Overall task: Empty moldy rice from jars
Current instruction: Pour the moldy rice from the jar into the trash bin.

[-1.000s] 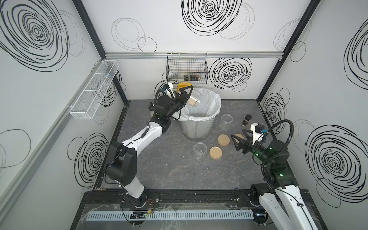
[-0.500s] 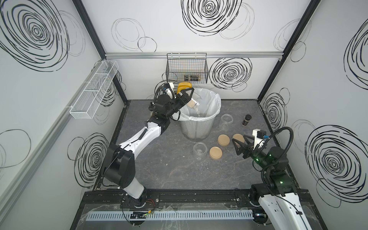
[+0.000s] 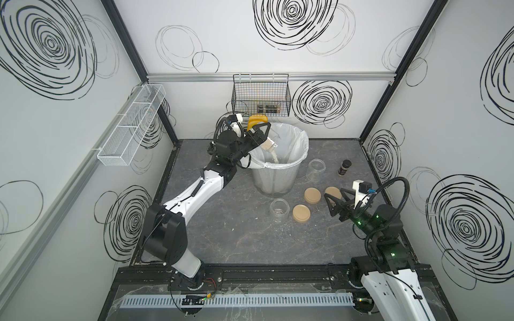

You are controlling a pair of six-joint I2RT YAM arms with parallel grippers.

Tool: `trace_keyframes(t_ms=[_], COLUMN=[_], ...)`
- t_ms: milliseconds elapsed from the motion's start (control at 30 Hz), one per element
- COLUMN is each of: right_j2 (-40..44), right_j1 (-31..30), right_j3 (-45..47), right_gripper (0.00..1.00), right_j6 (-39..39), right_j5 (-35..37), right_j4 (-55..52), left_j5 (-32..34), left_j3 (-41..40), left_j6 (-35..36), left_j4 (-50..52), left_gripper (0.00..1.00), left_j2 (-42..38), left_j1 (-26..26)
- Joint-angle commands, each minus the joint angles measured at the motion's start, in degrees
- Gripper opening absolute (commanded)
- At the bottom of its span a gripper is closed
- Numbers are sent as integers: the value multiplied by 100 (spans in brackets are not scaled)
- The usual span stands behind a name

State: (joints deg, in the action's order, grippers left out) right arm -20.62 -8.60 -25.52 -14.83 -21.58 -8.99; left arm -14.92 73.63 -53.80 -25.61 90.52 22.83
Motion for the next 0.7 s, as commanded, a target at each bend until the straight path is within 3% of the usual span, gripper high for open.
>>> trace_keyframes(t_ms=[0, 667], right_j2=[61, 118], right_j1=[16, 16], right_j3=[30, 38], right_gripper=[89, 90], right_j6=[-36, -49], right_j5=[48, 118], right_j4=[-4, -43], left_j5=[88, 504], left_j3=[341, 696], left_j6=[207, 1601], left_j4=[-533, 195], left_gripper=[62, 63], left_j2=[-342, -517], left_j1=[31, 318])
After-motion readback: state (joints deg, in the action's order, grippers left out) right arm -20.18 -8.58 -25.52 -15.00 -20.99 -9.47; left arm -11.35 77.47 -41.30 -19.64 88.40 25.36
